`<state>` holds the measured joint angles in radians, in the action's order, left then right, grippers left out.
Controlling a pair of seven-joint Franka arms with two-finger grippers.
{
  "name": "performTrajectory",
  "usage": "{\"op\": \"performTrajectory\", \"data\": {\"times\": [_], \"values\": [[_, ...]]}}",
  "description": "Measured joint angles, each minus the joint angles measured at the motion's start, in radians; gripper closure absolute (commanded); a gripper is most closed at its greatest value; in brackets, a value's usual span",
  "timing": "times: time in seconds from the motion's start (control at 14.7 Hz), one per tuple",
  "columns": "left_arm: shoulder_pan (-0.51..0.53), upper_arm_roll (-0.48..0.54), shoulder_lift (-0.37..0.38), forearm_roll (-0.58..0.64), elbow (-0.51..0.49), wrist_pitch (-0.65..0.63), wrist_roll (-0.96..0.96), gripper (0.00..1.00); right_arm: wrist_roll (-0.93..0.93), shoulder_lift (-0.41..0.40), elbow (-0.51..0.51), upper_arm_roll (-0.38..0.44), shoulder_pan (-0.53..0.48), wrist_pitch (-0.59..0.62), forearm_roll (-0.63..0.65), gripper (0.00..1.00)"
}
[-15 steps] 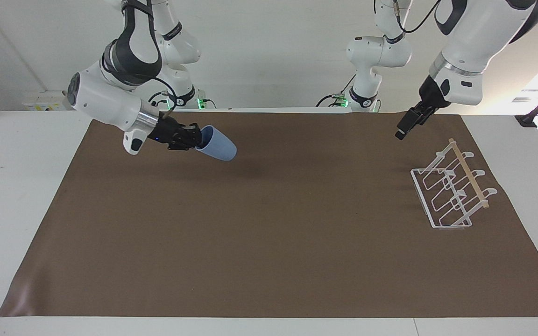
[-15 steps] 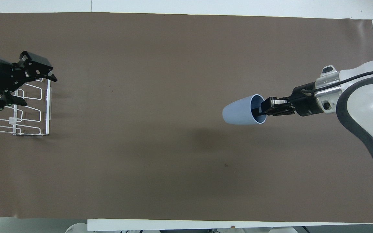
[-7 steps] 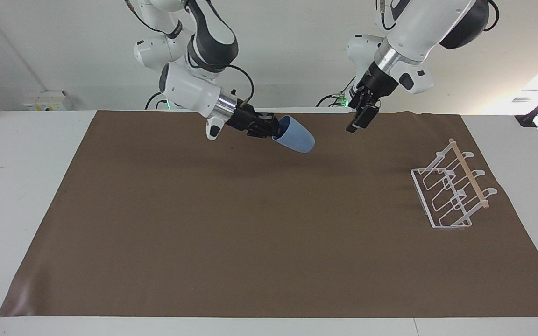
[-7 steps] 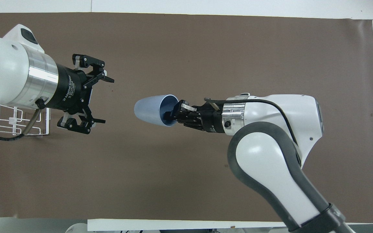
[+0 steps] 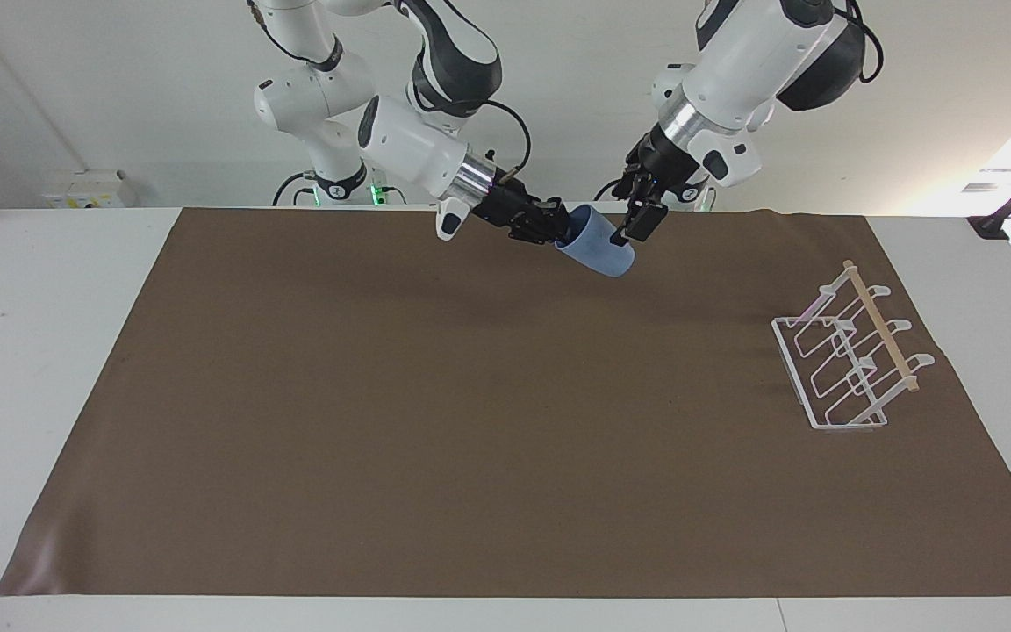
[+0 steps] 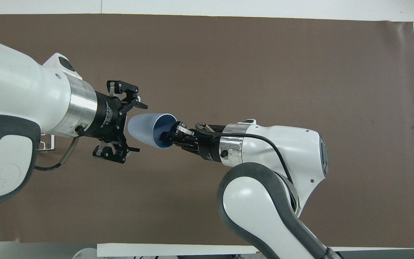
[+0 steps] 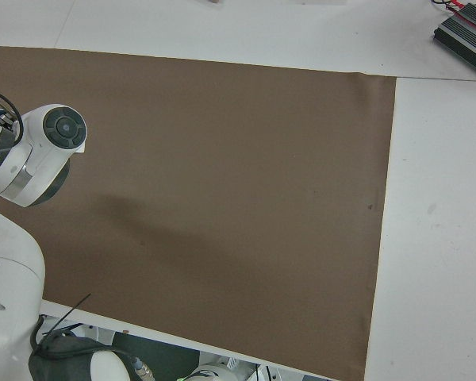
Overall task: Hang cup on cup holder
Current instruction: 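Close the left gripper on the cup base held by the right gripper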
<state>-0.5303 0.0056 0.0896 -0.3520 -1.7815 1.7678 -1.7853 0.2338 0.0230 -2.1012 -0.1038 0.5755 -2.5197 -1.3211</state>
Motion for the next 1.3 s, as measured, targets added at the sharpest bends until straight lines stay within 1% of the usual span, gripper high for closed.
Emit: {"op": "performTrajectory", "data": {"times": [0.07,0.2,0.27,0.34,0.41,0.55,1.02,1.16,1.3], "values": [[-0.004,-0.001,0.011,0.0,-0.026,0.02,0.0,0.0,-0.001,0.0,0.0,0.0,0.007,-0.002,-0.031,1.0],[-0.013,-0.001,0.015,0.0,-0.058,0.041,0.0,0.01,-0.001,-0.001,-0.001,0.0,0.013,-0.002,-0.047,1.0],[-0.014,-0.001,0.013,0.0,-0.07,0.052,0.001,0.32,-0.001,-0.002,-0.001,0.0,0.015,-0.002,-0.049,1.0],[-0.014,-0.001,0.011,0.0,-0.08,0.06,0.003,0.81,-0.001,-0.003,-0.001,0.0,0.016,-0.002,-0.05,1.0],[-0.014,-0.001,0.009,0.0,-0.088,0.069,0.011,1.0,-0.001,-0.003,-0.001,0.0,0.017,-0.001,-0.052,1.0],[-0.015,0.0,0.007,-0.001,-0.095,0.088,0.042,1.0,-0.001,-0.004,-0.004,0.001,0.02,-0.004,-0.056,1.0],[-0.015,-0.001,0.008,-0.001,-0.098,0.098,0.051,1.0,-0.001,-0.005,-0.004,0.002,0.02,-0.009,-0.057,0.99],[-0.015,-0.001,0.008,-0.001,-0.098,0.099,0.051,1.0,0.0,-0.005,-0.004,0.002,0.02,-0.01,-0.058,0.88],[-0.016,-0.001,0.008,-0.001,-0.098,0.1,0.063,1.0,0.0,-0.005,-0.004,0.001,0.02,-0.01,-0.058,0.86]]}}
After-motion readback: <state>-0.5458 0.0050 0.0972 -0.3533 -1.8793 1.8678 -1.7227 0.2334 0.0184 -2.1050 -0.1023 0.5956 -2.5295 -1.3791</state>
